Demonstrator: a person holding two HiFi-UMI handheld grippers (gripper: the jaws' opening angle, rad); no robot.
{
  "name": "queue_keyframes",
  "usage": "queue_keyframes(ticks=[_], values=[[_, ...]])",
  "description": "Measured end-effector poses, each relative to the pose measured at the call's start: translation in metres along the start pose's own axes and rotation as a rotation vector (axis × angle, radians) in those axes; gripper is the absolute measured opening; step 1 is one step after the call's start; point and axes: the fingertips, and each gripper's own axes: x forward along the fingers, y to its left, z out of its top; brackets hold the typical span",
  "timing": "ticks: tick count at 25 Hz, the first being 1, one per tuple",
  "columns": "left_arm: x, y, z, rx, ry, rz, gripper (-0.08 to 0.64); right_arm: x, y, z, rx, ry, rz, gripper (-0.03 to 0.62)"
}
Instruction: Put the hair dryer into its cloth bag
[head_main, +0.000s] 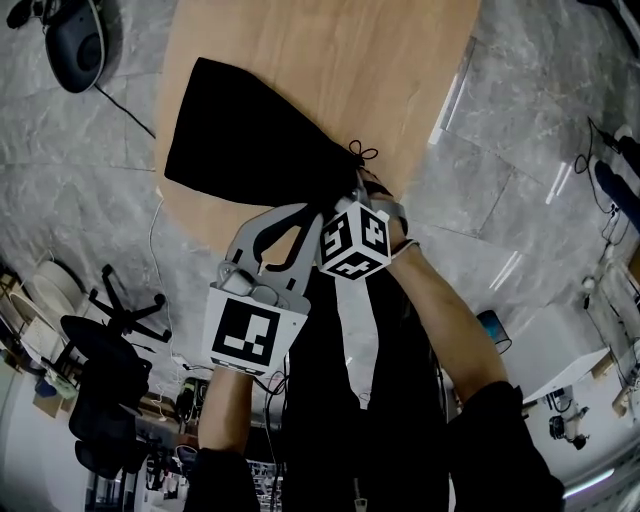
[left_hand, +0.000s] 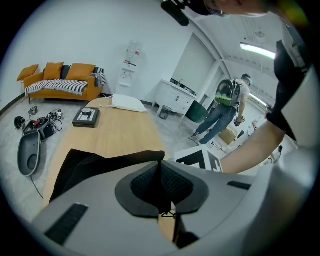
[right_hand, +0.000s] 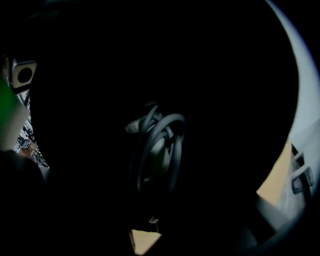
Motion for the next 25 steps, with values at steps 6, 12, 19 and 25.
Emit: queue_keyframes(ticks=[6, 12, 19, 25], values=[[-0.006, 0.009, 0.001, -0.006, -0.005, 0.016, 0.026, 0.019, 0.004, 0.025, -0.052, -0.048, -0.003, 0.15], [-0.013, 0.019, 0.009, -0.021, -0.047, 0.011, 0.026, 0.031, 0.009, 0.045, -0.118, -0.062, 0.018, 0.152], [-0.025, 0.027, 0.014, -0.036, -0.06, -0.032, 0.026, 0.045, 0.007, 0.053, -0.132, -0.089, 0.021, 0.155], [-0.027, 0.028, 0.009, -0.084, -0.07, -0.028, 0.026, 0.049, 0.001, 0.064, -0.128, -0.15, 0.005, 0.2]])
